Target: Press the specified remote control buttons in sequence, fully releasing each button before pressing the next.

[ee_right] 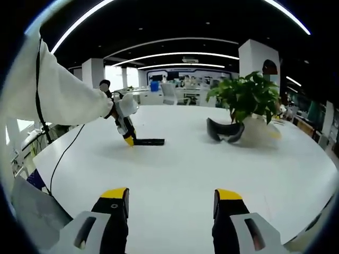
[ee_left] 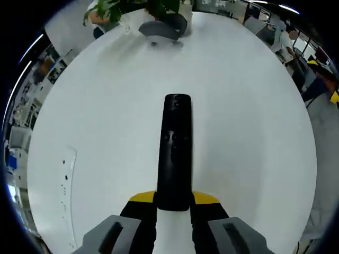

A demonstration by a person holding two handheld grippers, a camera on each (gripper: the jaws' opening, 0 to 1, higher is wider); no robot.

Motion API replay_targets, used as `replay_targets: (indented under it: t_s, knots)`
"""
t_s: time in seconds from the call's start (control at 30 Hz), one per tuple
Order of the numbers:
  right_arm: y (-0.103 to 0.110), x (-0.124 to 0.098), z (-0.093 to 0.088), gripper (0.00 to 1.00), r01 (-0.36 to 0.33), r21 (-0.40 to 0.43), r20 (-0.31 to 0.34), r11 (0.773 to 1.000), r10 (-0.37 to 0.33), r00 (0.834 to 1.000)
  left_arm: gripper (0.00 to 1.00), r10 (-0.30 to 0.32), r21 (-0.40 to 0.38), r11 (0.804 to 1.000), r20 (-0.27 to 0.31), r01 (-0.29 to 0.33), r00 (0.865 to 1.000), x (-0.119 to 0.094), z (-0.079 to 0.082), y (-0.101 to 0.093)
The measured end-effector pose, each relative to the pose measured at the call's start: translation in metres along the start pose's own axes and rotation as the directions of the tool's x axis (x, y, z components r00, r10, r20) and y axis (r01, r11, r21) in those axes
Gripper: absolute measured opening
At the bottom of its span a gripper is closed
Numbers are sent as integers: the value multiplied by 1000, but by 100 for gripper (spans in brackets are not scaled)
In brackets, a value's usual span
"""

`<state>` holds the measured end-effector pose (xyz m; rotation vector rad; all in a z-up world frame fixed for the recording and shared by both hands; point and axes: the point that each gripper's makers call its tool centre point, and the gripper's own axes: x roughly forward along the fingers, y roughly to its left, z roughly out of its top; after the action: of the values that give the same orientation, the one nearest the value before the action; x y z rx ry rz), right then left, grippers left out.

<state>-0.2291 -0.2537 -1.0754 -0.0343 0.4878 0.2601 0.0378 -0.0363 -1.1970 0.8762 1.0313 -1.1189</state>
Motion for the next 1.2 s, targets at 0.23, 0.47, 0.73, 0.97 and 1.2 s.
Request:
replay_targets:
  t_s: [0.23, 0.47, 0.73, 0.97, 1.2]
  knots:
    - [0, -1, 1, 62, -2, 4, 5, 1000, 2, 1000, 23, 48, 70, 997, -61, -43, 997, -3, -2, -23]
    - [0, -3, 4, 62, -6, 0, 25, 1000, 6, 1000, 23, 9, 81, 997, -102, -1, 995, -5, -10, -51]
    - [-3, -7, 10, 62, -5, 26, 60, 1000, 4, 998, 23, -38, 85, 995, -126, 49, 991, -10, -23, -95]
    - [0, -6, 9, 61, -11, 6, 54, 1000, 11, 998, 23, -36, 90, 995, -149, 50, 988, -13, -28, -119]
    - [2, -6, 10, 61, -21, 0, 61, 1000, 21, 998, 23, -40, 101, 993, -157, 57, 987, -15, -33, -140]
